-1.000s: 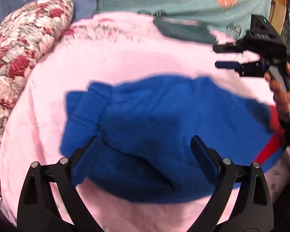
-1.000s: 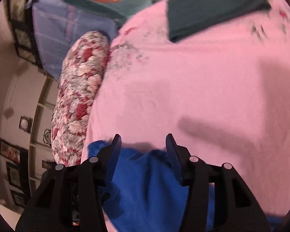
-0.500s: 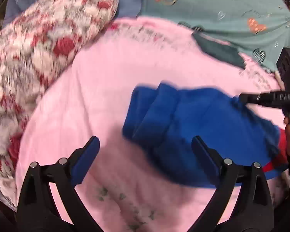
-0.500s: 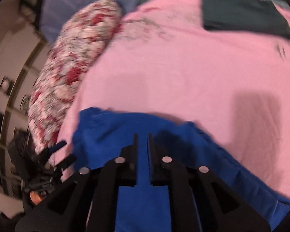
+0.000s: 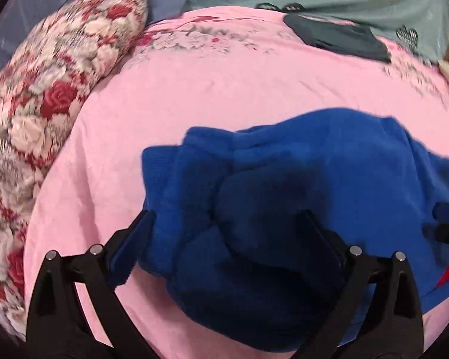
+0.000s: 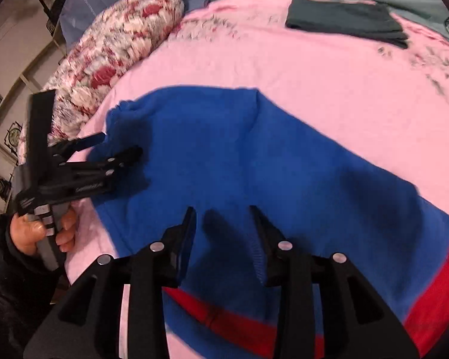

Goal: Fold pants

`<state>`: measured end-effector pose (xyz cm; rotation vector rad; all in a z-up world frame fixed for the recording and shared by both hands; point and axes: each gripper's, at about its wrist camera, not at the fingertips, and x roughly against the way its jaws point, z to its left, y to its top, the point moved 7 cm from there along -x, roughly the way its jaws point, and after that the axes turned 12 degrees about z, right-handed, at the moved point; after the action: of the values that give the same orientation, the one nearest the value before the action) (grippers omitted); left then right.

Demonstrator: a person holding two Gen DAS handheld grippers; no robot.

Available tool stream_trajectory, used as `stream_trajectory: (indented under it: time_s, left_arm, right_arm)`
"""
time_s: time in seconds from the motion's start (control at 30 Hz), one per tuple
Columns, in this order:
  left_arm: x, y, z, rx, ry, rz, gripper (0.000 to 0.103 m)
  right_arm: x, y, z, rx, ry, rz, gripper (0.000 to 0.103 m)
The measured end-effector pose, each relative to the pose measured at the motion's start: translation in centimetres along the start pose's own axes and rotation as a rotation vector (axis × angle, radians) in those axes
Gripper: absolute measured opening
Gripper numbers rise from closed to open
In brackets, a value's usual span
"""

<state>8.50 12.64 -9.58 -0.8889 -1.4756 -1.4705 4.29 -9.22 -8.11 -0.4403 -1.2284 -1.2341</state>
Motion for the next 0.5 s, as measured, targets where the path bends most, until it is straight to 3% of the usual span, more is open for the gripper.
stream_trajectory:
  time_s: [0.07,0.13,0.23,0.33,0.4,0.47,0.5]
  left_arm:
    - [1.7,0.4,-0.4,-0.001,-0.007,-0.042,0.098]
    - [5.1,0.7,-3.3,-0.073,-0.015,-0.129,0.098]
    - [9.4,0.5,-10.1,-0.211,-0.118,-0.214,0.098]
    - [11.1,-0.5,-17.1,-0.346,-0.197,-0.230,0.099]
    - [10.9,-1.4,-21.2,-0.405,-0.244,-0.204,0.099]
    - [10.3,-2.7,-25.6,-0.481,-0.307,-0.173,0.099]
    - [10.0,-3.1,-27.2,-0.503,-0.314,-0.170,0.099]
  right_arm:
    - [3.9,-1.0,-0.9,0.008,-0.068,-0.110,0.039]
    - [8.9,-3.2,-4.4,-0.056,-0.184,-0.217,0.049]
    - [15.9,-8.1,-12.5,-0.266,-0.397,-0.336,0.052]
    - [20.7,-13.9,-21.2,-0.514,-0.607,-0.362,0.053]
    - [21.3,-16.4,-24.5,-0.617,-0.564,-0.346,0.068]
    - [20.3,-17.7,-25.8,-0.671,-0.399,-0.345,0.080]
    - [19.3,-18.0,-26.0,-0.675,-0.359,-0.336,0.080]
